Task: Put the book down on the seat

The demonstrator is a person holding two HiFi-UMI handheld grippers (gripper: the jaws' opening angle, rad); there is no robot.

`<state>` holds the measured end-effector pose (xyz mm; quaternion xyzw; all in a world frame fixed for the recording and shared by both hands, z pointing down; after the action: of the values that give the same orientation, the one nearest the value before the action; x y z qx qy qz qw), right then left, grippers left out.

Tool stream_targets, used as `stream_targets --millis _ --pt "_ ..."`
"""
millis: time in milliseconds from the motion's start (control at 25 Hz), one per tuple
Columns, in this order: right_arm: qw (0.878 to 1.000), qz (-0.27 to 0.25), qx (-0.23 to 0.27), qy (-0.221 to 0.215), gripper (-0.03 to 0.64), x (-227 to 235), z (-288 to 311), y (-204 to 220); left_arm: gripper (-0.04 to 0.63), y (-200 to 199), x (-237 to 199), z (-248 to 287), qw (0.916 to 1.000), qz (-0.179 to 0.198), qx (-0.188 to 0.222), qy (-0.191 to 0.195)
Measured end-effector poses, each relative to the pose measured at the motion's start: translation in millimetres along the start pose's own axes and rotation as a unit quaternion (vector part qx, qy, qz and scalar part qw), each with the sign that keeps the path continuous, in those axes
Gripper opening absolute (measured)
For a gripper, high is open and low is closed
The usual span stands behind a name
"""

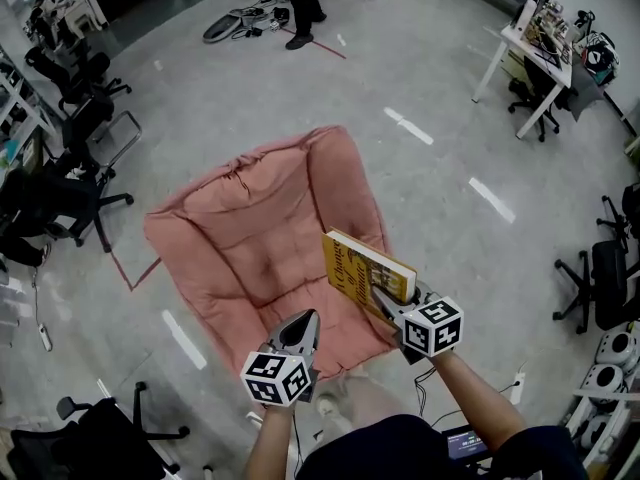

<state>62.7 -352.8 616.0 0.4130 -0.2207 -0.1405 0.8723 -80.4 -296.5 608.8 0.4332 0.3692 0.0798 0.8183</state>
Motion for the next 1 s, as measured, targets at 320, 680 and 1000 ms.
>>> stream_targets --millis 320,680,1000 --pt "0.999 0.000 -0.031 -0.004 0.152 1.6 17.0 24.4 0.005 19.9 -20.9 6.2 0.9993 0.003 -0.027 -0.026" --pt "0.998 -0.002 -0.063 -0.005 0.152 7.4 31.1 48.2 0.005 41.1 -32.7 24.3 0.9974 0.002 -0.063 -0.036" --pt "0.996 -0.004 -0.095 0.001 0.152 16.4 44.3 71.9 0.005 58.6 -32.6 40.9 0.9958 0.006 -0.086 -0.032"
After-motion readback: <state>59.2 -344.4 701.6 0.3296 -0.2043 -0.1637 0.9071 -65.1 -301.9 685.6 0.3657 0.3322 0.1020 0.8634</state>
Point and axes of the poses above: the fingertips, and each gripper's own axes: z forward along the fingers, x to its right, y out of its underside, the point moved 1 cm from there along -z, backward along the fingers, and after that the axes turned 8 degrees about y, right-handed, at the moved point
